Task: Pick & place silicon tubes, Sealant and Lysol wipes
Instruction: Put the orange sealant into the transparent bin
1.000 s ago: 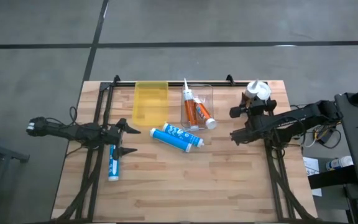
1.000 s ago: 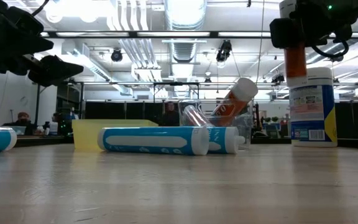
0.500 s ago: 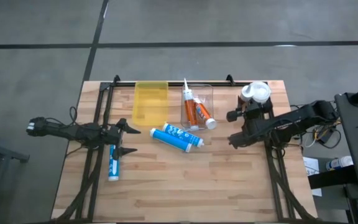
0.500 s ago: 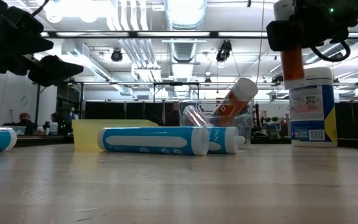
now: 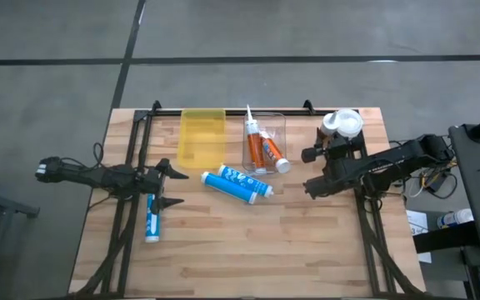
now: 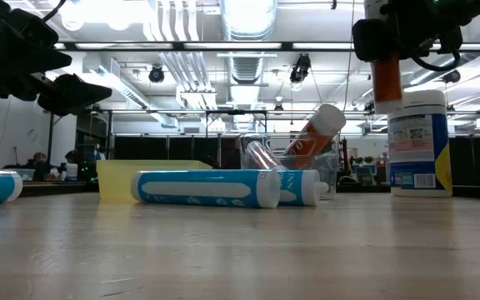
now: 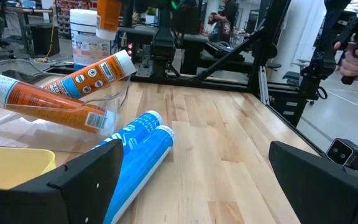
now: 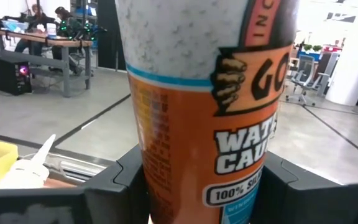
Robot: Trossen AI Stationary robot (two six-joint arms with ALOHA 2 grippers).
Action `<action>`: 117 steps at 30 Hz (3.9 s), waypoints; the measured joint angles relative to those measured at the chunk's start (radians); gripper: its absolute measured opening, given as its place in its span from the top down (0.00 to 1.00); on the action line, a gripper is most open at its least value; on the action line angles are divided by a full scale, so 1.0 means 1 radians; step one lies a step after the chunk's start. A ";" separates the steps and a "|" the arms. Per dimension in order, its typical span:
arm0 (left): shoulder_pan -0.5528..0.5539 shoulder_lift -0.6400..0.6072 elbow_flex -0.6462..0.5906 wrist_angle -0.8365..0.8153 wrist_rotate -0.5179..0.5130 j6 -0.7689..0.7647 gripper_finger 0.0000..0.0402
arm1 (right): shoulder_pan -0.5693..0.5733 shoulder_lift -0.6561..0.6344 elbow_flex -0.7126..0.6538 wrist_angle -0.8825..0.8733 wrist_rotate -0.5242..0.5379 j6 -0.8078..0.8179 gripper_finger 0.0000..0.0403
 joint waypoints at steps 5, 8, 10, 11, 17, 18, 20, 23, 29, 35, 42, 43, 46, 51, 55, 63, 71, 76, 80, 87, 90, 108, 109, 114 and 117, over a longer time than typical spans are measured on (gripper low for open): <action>0.000 0.000 0.000 0.000 0.000 0.000 0.01 | 0.000 0.000 0.005 0.016 0.000 -0.008 0.56; 0.000 0.000 0.000 0.000 0.000 0.000 0.01 | 0.013 0.000 0.005 0.039 0.000 -0.033 0.56; 0.000 0.000 0.000 0.000 0.000 0.000 0.01 | 0.025 0.000 0.005 0.045 0.000 -0.041 0.56; 0.000 0.000 0.000 0.000 0.000 0.000 0.01 | 0.032 0.000 0.005 0.046 0.000 -0.041 0.56; 0.000 0.000 0.000 0.000 0.000 0.000 0.01 | 0.077 0.000 0.005 0.054 0.000 -0.028 0.57; 0.000 0.000 0.000 0.000 0.000 0.000 0.01 | 0.086 0.000 0.005 0.060 0.000 -0.026 0.56; 0.000 0.000 0.000 0.000 0.000 0.000 0.01 | 0.108 0.000 0.005 0.076 0.000 -0.023 0.57; 0.000 0.000 0.000 0.000 0.000 0.000 0.01 | 0.147 0.000 0.010 0.102 -0.001 -0.038 0.57; 0.000 0.000 0.000 0.000 0.000 0.000 0.01 | 0.248 0.000 0.051 0.166 -0.001 -0.130 0.57; 0.000 0.000 0.000 0.000 0.000 0.000 0.01 | 0.335 0.000 0.091 0.239 -0.005 -0.262 0.57; 0.000 0.000 0.000 0.000 0.000 0.000 0.01 | 0.344 0.000 0.061 0.241 -0.011 -0.258 0.57; 0.000 0.000 0.000 0.000 0.000 0.000 0.01 | 0.340 0.000 0.056 0.241 -0.011 -0.258 0.57; 0.000 0.000 0.000 0.000 0.000 0.000 0.01 | 0.315 -0.001 0.050 0.240 -0.011 -0.258 0.57; 0.000 0.000 0.000 0.000 0.000 0.000 0.01 | 0.235 0.001 0.047 0.238 -0.003 -0.259 0.57; 0.000 0.000 0.000 0.000 0.000 0.000 0.01 | 0.150 0.028 0.044 0.248 -0.002 -0.264 0.57; 0.000 0.000 0.000 0.000 0.000 0.000 0.01 | 0.032 0.169 0.151 0.264 -0.003 -0.459 0.57; 0.000 0.000 0.000 0.000 0.000 0.000 0.01 | 0.025 0.250 0.253 0.257 -0.036 -0.511 0.57; 0.000 0.000 0.000 0.000 0.000 0.000 0.01 | 0.040 0.232 0.245 0.260 -0.055 -0.484 0.57; 0.000 0.000 0.000 0.000 0.000 0.000 0.01 | 0.055 0.210 0.238 0.257 -0.058 -0.475 0.57; 0.000 0.000 0.000 0.000 0.000 0.000 0.01 | 0.052 0.200 0.234 0.257 -0.047 -0.400 0.57; 0.000 0.000 0.000 0.000 0.000 0.000 0.01 | 0.021 0.200 0.231 0.260 -0.011 -0.305 0.57; 0.000 0.000 0.000 0.000 0.000 0.000 0.01 | -0.262 0.358 0.341 0.495 0.001 -0.481 0.57; 0.000 0.000 0.000 0.000 0.000 0.000 0.01 | -0.262 0.364 0.356 0.495 0.001 -0.508 0.57; 0.000 0.000 0.000 0.000 0.000 0.000 0.01 | -0.230 0.377 0.408 0.494 -0.050 -0.709 0.57; 0.000 0.000 0.000 0.000 0.000 0.000 0.01 | -0.202 0.373 0.423 0.495 -0.166 -0.914 0.57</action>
